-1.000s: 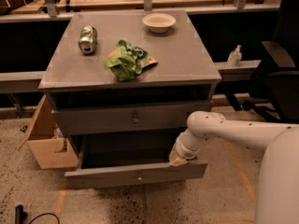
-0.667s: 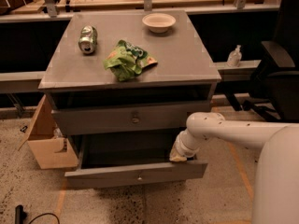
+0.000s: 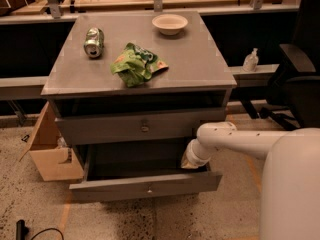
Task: Open middle drawer
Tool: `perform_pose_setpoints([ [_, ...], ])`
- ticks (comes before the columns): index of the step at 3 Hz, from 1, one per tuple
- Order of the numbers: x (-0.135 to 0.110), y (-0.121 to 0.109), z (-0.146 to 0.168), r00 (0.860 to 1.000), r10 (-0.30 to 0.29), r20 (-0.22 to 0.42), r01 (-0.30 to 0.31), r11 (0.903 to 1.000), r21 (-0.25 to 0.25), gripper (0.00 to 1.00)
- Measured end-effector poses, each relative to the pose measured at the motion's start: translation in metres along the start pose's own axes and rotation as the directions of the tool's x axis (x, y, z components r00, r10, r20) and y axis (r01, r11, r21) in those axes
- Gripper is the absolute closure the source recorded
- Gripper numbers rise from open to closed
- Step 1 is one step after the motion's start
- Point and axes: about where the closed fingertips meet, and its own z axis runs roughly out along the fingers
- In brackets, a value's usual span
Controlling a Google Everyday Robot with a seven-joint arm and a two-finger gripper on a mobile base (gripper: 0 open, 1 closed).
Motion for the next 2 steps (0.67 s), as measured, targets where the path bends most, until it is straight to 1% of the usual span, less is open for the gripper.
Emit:
perform_pose_setpoints([
  [1, -0.001, 0.002, 0.02, 0.998, -0.058, 0.002, 0.058, 0.9983, -0.004, 1.0],
  [2, -0.002, 0.003, 0.037, 0.994, -0.111, 0.001, 0.111, 0.9938, -0.01, 1.0],
])
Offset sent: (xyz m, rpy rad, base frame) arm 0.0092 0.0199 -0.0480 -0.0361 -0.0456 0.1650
